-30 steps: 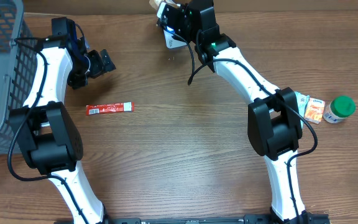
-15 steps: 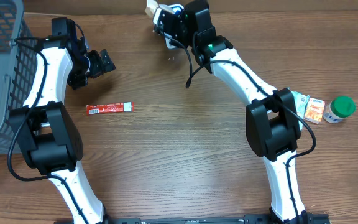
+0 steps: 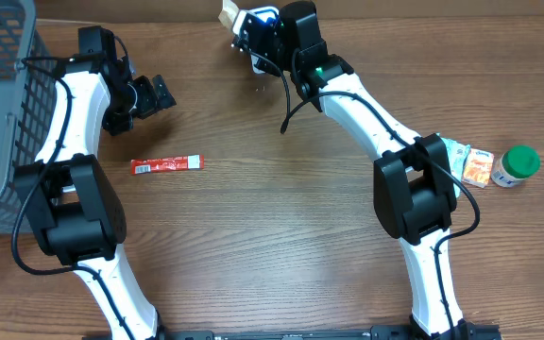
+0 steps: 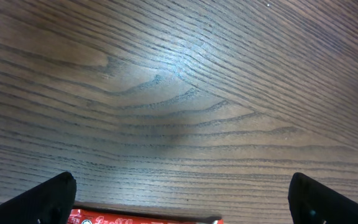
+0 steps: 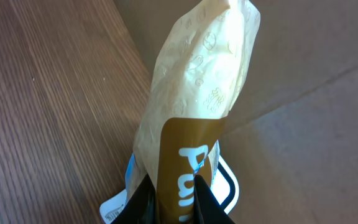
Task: Scan the item barcode
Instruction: 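Hold the snack bag barcode in front of the white scanner, then carry the snack bag right and set it on the table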
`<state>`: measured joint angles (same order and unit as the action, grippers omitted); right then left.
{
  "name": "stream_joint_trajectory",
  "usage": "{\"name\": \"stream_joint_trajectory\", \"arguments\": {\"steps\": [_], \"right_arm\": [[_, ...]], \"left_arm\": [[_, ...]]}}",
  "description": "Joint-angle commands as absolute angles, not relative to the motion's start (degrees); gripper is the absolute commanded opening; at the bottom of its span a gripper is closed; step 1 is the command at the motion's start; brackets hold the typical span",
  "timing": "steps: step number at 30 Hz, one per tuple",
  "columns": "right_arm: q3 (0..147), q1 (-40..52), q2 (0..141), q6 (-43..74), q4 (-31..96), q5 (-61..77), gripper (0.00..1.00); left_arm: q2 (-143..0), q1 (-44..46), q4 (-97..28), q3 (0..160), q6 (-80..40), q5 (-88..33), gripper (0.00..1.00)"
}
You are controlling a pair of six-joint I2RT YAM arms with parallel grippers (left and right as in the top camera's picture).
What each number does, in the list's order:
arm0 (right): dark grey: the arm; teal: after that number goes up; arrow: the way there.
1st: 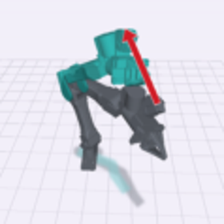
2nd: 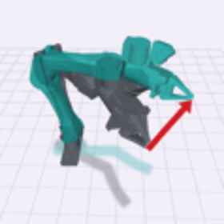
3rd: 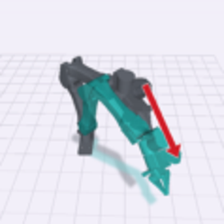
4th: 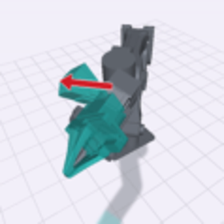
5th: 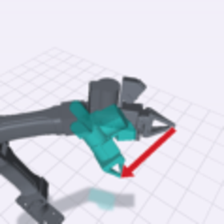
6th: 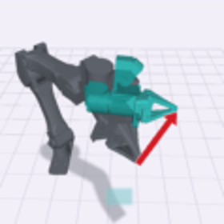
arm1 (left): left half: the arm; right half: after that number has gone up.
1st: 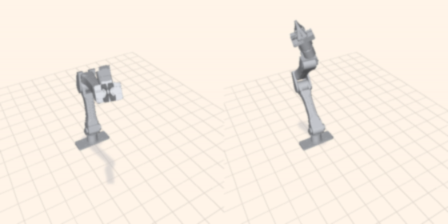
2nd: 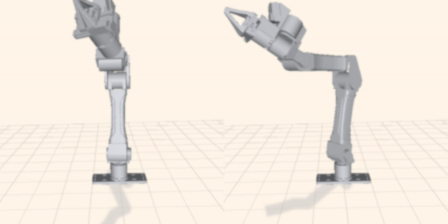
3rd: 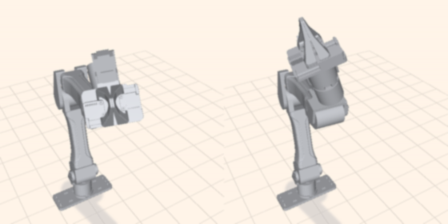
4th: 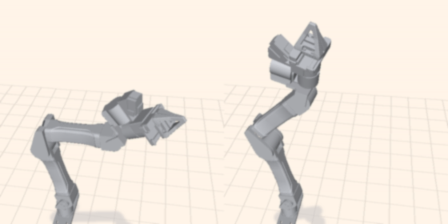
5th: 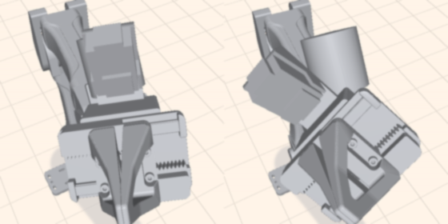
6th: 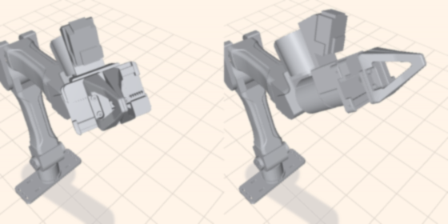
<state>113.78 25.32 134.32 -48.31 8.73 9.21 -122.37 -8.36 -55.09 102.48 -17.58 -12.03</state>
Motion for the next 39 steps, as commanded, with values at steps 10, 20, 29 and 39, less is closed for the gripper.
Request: {"name": "stream_joint_trajectory", "arguments": {"steps": [10, 20, 29, 39], "right_arm": [[114.61, 25.50, 134.72, -46.26, 8.29, 10.39, 0.04], [114.63, 25.45, 131.28, -44.73, 7.84, 10.11, 0.03], [114.63, 24.05, 120.01, -27.66, 12.51, -0.12, 0.03], [114.63, 21.02, 110.00, -20.32, 45.54, -1.45, 0.04]], "left_arm": [[-120.20, -8.34, -55.05, 103.70, -16.69, -12.93, 0.99], [-120.20, -8.34, -55.05, 103.70, -16.71, -12.95, 1.00], [-120.20, -8.34, -55.05, 103.70, -16.71, -12.93, 1.00], [-120.20, -8.34, -55.05, 103.70, -16.71, -12.95, 1.00]]}}
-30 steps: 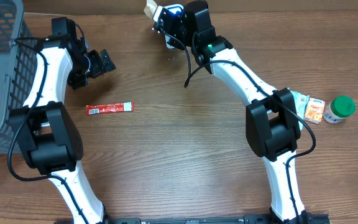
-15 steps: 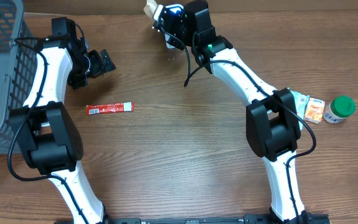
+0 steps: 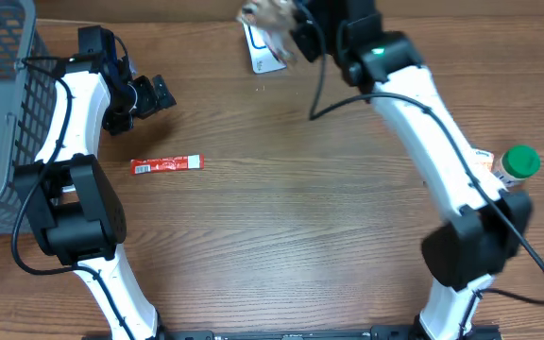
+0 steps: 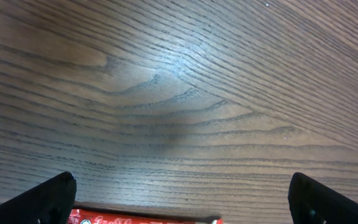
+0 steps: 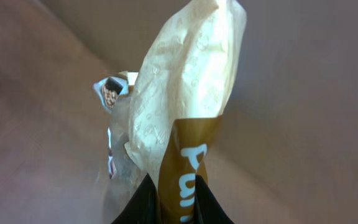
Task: Scan the item barcode
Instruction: 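Carry the snack bag right and set it on the table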
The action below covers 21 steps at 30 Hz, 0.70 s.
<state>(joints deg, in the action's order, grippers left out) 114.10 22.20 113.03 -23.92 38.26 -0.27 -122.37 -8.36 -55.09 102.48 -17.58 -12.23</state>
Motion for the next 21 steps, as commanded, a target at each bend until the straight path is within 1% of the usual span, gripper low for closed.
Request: {"name": "stream_joint_trajectory", "arguments": {"steps": [1, 6, 12, 14, 15, 16, 17, 18, 21], "right_arm": [[114.63, 20.62, 109.56, -20.32, 49.89, -1.45, 0.04], [114.61, 18.31, 109.32, -20.34, 69.30, -1.50, 0.05], [114.61, 14.15, 109.34, -20.32, 85.06, -3.18, 0.06], [114.61, 12.38, 109.34, -20.27, 88.55, -6.50, 0.22], [114.61, 11.57, 109.34, -19.77, 89.76, -8.23, 0.33], [114.61, 10.44, 109.34, -17.89, 91.07, -11.25, 0.61], [114.61, 9.74, 109.34, -16.62, 91.64, -13.21, 0.86], [114.61, 8.80, 109.34, -14.98, 92.18, -15.53, 1.00], [114.61, 6.59, 109.34, -11.66, 91.57, -17.28, 1.00]], "left_arm": [[-120.20, -8.34, -55.05, 103.70, -16.71, -12.95, 1.00], [-120.20, -8.34, -55.05, 103.70, -16.71, -12.95, 1.00], [-120.20, -8.34, -55.07, 103.70, -16.71, -12.95, 1.00], [-120.20, -8.34, -55.05, 103.70, -16.71, -12.95, 1.00], [-120.20, -8.34, -55.05, 103.70, -16.71, -12.93, 1.00], [-120.20, -8.34, -55.05, 103.70, -16.71, -12.93, 1.00], [-120.20, -8.34, -55.05, 103.70, -16.71, -12.93, 1.00], [-120.20, -8.34, -55.05, 103.70, -16.71, -12.93, 1.00], [-120.20, -8.34, -55.05, 103.70, -16.69, -12.93, 1.00]]}}
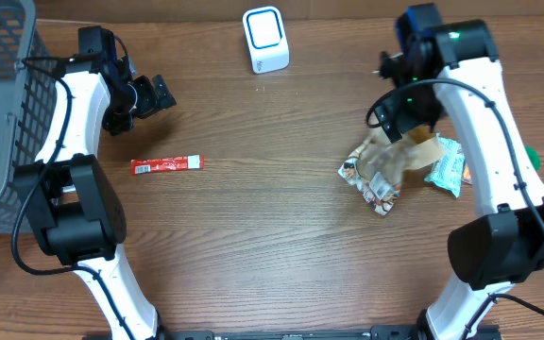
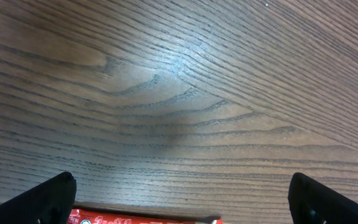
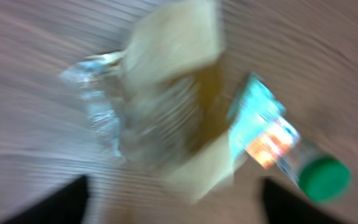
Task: Scan the item barcode
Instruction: 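Carry the snack bag right and set it on the table, then move the right gripper over the red snack stick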
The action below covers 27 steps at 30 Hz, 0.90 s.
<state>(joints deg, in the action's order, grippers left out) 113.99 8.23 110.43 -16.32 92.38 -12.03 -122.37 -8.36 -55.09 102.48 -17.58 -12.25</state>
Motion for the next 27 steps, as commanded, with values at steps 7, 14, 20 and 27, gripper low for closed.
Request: {"name": "stream_joint_trajectory", "arguments": {"steps": [7, 14, 20, 27], "right_arm": [[114.61, 6.79, 109.36, -5.34, 75.81, 9.47, 0.99], [113.80, 11.31, 110.69, -5.52, 67.31, 29.19, 0.74], [109.43, 19.55, 112.03, -12.88, 60.93, 29.21, 0.67], [103.92, 30.59, 115.46, -26.17, 52.29, 29.17, 0.62]], "left_arm": [[-120.20, -8.34, -55.05, 103.70, -16.71, -12.93, 1.00], [-120.20, -8.34, -55.07, 103.70, -16.71, -12.93, 1.00], [-120.20, -8.27, -55.05, 103.70, -16.71, -12.93, 1.00], [-120.20, -8.27, -55.07, 103.70, -16.71, -12.93, 1.00]]}}
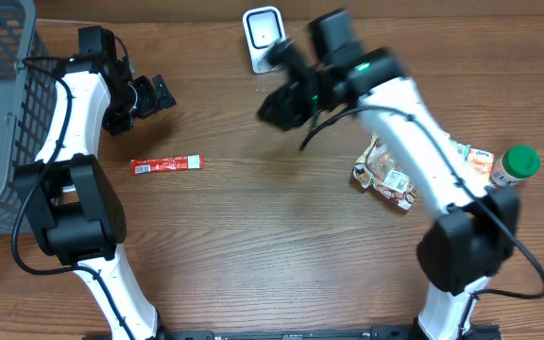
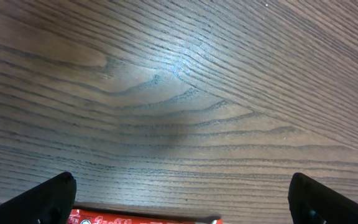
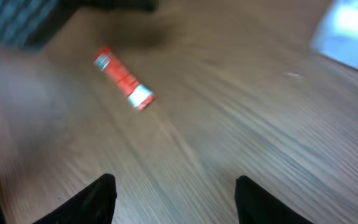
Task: Scan the item barcode
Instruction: 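Move the right gripper over the red snack stick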
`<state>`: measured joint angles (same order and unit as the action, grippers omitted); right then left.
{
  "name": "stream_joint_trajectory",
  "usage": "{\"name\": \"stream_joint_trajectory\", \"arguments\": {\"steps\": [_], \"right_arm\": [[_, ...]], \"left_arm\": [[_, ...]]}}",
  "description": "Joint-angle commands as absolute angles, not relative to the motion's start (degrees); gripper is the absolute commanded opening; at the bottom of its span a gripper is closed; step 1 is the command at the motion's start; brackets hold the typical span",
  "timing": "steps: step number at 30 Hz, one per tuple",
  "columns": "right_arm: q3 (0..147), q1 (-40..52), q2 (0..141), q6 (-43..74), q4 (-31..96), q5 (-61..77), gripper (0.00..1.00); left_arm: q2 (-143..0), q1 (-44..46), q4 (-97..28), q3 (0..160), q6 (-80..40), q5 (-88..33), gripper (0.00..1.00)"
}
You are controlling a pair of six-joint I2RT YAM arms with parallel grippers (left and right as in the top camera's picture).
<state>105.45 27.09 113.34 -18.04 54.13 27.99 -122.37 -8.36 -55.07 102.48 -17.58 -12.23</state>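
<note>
A red sachet (image 1: 166, 164) lies flat on the wooden table, also in the right wrist view (image 3: 124, 79) and at the lower edge of the left wrist view (image 2: 142, 218). The white barcode scanner (image 1: 264, 38) stands at the back edge. My right gripper (image 1: 272, 106) hangs open and empty just in front of the scanner, right of the sachet; its view is blurred (image 3: 176, 199). My left gripper (image 1: 157, 93) is open and empty behind the sachet (image 2: 182, 202). A beige and brown snack bag (image 1: 385, 176) lies at the right.
A grey wire basket stands at the left edge. At the far right are a green-capped bottle (image 1: 517, 163) and a teal and orange packet (image 1: 468, 159), close to the snack bag.
My right gripper has moved from over the snack bag at the right to the middle back of the table, near the scanner. The bag lies alone on the table. The left arm is unchanged.
My right gripper was shut on the snack bag at the scanner, and still held it near the scanner a moment later. Then the bag was down at the right beside the packets with the gripper open. Now the empty gripper is back toward the left.
</note>
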Motion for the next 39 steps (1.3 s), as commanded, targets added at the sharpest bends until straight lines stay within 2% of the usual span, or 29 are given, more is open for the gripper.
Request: {"name": "stream_joint_trajectory", "arguments": {"steps": [1, 6, 13, 18, 32, 39], "right_arm": [[103.28, 32.12, 116.42, -28.01, 50.78, 29.10, 0.62], [102.54, 37.67, 121.64, -33.52, 45.10, 27.05, 0.61], [102.52, 41.12, 128.81, -33.50, 34.26, 24.05, 0.62], [102.52, 41.21, 131.85, -33.47, 27.86, 24.12, 0.69], [102.37, 41.32, 132.79, -33.47, 22.81, 27.09, 0.72], [102.32, 42.46, 133.27, -33.47, 22.55, 27.07, 0.65]], "left_arm": [[-120.20, -8.27, -55.05, 103.70, -16.71, -12.93, 1.00], [-120.20, -8.25, -55.05, 103.70, -16.71, -12.95, 1.00], [-120.20, -8.25, -55.05, 103.70, -16.71, -12.93, 1.00], [-120.20, -8.23, -55.05, 103.70, -16.71, -12.95, 1.00], [-120.20, -8.23, -55.07, 103.70, -16.71, -12.93, 1.00], [-120.20, -8.23, -55.07, 103.70, -16.71, -12.93, 1.00]]}}
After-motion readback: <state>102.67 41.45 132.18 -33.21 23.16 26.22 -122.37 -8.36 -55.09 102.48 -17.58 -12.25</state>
